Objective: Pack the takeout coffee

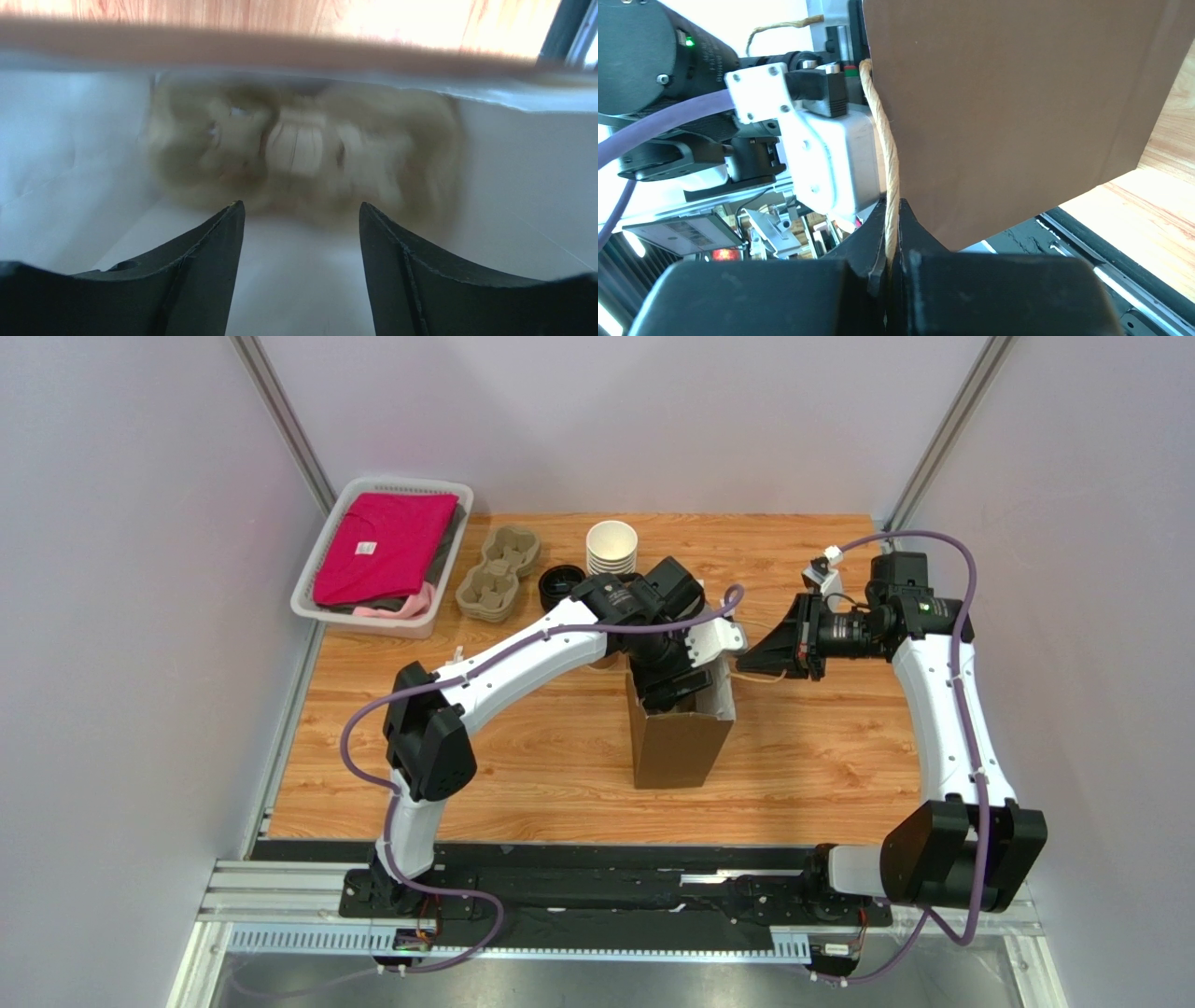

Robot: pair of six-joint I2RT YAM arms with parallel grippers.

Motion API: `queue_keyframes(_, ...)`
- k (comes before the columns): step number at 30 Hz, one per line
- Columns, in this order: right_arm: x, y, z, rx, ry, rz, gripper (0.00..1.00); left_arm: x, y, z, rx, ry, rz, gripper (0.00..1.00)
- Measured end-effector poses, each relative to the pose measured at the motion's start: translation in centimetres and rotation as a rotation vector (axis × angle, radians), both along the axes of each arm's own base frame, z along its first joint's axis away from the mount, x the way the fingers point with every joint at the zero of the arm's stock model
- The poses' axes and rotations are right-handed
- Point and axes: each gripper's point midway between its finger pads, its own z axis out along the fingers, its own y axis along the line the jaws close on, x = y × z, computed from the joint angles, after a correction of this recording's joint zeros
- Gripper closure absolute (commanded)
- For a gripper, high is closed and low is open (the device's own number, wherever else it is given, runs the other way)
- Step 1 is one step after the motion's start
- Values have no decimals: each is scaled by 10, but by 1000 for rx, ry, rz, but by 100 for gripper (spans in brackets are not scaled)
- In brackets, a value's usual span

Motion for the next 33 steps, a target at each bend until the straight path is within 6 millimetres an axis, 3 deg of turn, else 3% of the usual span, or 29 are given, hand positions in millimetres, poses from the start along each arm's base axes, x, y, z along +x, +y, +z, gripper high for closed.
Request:
queue_keyframes(9,-2,0,2,-1,-19,16,100,-1,-7,36,-51,-26,-9,19)
queue_keyframes(11,-3,0,5,-4,-27,20,93,-2,-8,42,-61,-29,-12,18)
queue_keyframes(15,-3,0,11,-13,-54,27,62,-1,-12,64,-104,-52,-17,12)
queue_keyframes(21,-4,-3,23,-48,-110,36,24,-8,-11,103,-192,-85,-28,7)
queue_keyframes(24,-3,-5,31,-80,-151,32,14,-15,-7,125,-244,-94,-28,7)
queue_keyframes(28,4,-12,48,-157,-257,26,13,-18,0,161,-358,-88,5,7)
queue_keyframes(32,26,-20,82,-238,-432,21,10,4,22,200,-487,-96,115,8)
queue_keyframes(33,31,-22,87,-250,-462,24,5,12,28,206,-509,-103,143,8)
